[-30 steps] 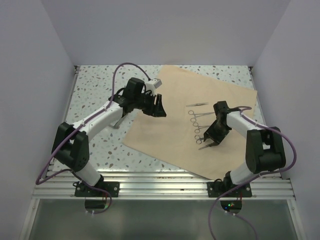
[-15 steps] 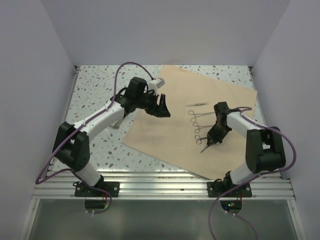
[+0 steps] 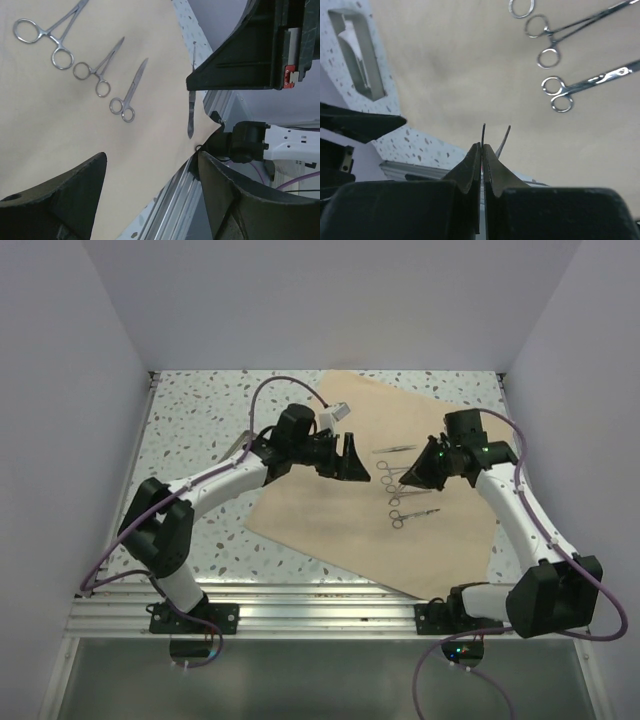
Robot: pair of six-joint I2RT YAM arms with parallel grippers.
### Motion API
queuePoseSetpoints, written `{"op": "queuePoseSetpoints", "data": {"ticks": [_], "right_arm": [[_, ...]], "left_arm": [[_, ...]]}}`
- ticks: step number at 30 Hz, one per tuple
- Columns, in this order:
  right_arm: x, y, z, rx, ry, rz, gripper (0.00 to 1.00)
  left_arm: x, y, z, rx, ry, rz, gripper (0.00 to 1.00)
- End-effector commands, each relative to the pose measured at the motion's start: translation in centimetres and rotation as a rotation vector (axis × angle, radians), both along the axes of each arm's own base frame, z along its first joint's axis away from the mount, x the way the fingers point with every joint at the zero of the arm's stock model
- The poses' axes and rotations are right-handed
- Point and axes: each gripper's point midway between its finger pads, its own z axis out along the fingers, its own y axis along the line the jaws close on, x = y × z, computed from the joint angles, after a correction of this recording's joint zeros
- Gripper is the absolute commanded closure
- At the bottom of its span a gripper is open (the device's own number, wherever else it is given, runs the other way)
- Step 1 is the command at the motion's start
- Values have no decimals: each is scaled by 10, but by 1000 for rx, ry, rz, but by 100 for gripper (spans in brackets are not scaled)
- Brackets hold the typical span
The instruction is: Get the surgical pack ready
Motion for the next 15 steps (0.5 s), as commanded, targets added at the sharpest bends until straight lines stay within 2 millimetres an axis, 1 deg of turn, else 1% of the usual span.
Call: {"op": "queuePoseSetpoints", "data": {"ticks": [1,3,4,5,6,7,9,10,12,15], "right_arm": [[4,44,28,141,-82,168,100],[12,57,45,172,-163,211,100],[11,64,48,181,-174,236,100],[14,69,53,197,-197,250,100],[13,74,57,219,-201,269,100],[13,76,59,224,-210,277,100],[13,81,62,252,-223,290,100],[13,82,64,255,-230,292,100],[11,82,67,264,-236,298,100],[10,83,73,275,-260,303,100]], "left_arm": [[-1,-28,36,-117,-11,-37,22],[-7,-33,34,-130,49,-62,23],[-9,-34,33,-138,64,-73,23],[-13,-35,37,-171,49,-99,23],[-16,-35,42,-195,54,-105,24],[-16,-35,49,-217,28,-108,24],[-19,-35,47,-217,41,-124,25],[-20,-35,41,-203,62,-127,27],[-22,-35,36,-191,75,-130,28],[-24,-33,36,-196,76,-139,30]]}}
